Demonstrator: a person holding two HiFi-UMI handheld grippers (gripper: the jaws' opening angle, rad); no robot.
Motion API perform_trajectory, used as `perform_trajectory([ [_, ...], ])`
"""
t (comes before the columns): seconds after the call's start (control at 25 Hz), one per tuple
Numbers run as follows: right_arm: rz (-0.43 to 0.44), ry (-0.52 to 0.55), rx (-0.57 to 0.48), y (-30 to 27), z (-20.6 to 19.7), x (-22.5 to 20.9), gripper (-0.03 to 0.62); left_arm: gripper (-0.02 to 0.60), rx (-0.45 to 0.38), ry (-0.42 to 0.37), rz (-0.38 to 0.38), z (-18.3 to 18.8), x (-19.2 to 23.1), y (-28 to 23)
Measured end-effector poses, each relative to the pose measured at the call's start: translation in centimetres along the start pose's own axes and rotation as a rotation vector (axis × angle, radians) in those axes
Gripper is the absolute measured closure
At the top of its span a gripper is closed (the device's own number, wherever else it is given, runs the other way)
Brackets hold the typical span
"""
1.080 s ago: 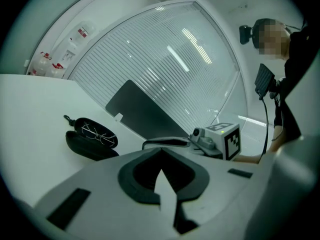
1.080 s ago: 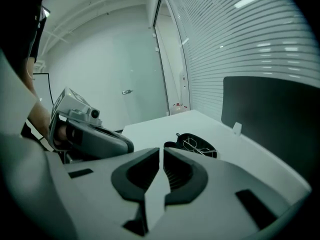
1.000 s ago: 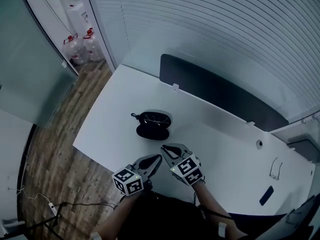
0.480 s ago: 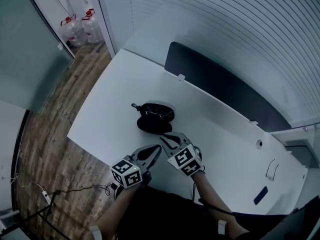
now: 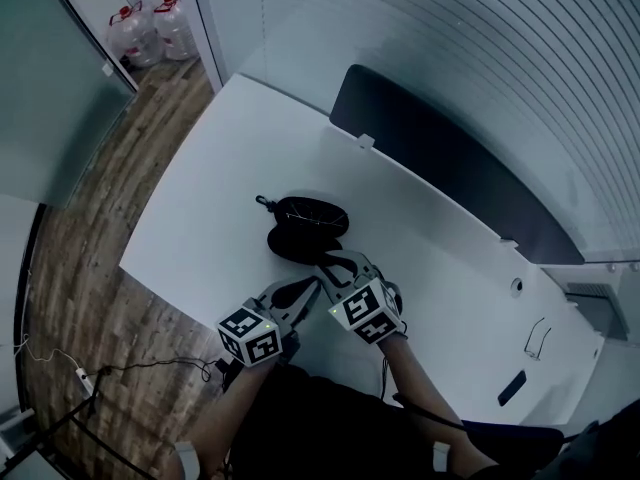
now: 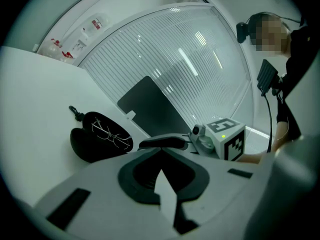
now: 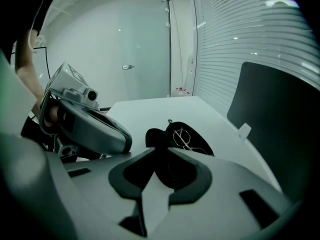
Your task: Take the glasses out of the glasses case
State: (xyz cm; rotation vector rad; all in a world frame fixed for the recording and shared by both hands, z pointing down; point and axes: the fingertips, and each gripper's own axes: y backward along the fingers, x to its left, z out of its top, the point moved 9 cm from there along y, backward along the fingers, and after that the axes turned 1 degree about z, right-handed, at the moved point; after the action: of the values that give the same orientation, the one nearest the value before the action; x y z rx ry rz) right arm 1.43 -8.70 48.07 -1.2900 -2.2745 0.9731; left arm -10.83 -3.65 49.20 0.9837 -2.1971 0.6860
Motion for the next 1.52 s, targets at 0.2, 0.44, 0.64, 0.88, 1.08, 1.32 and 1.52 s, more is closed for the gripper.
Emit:
perform_trajectory([
  [0.2, -0.009, 0.021, 0.026, -0.6, 0.2, -1.0, 0.525, 0.572, 0.001, 0.014, 0.013, 0.3, 0.7, -0.9],
  [0.44, -0.023, 0.035, 0.057, -1.6, 0.3, -2.0, 0.525, 0.572, 0.019, 0.018, 0.019, 0.7, 1.9, -1.8],
  [0.64, -0.033, 0.053, 0.088, -2.5, 0.3, -2.7, 0.522, 0.572, 0.022, 0.031, 0.034, 0.9, 2.6, -2.4],
  [0.88, -0.048, 0.06, 0.116, -3.3, 0.6, -3.4, 0.521, 0.572, 0.012, 0.044, 0.039, 1.2, 3.3, -2.8],
  [1.08, -0.047, 0.089, 0.147, -3.9, 0.6, -4.0, 0.521, 0.572, 0.01, 0.061, 0.043, 1.2, 4.0, -3.4],
  [1.32, -0.041, 0.1, 0.172, -4.8, 0.8, -4.6, 0.52, 0.572, 0.007, 0.076, 0.05, 1.3, 4.6, -3.7],
  [1.52, -0.029, 0.128, 0.202, -5.5, 1.0, -4.7, 0.521, 0.572, 0.001, 0.094, 0.052, 1.1, 4.9, -3.7],
])
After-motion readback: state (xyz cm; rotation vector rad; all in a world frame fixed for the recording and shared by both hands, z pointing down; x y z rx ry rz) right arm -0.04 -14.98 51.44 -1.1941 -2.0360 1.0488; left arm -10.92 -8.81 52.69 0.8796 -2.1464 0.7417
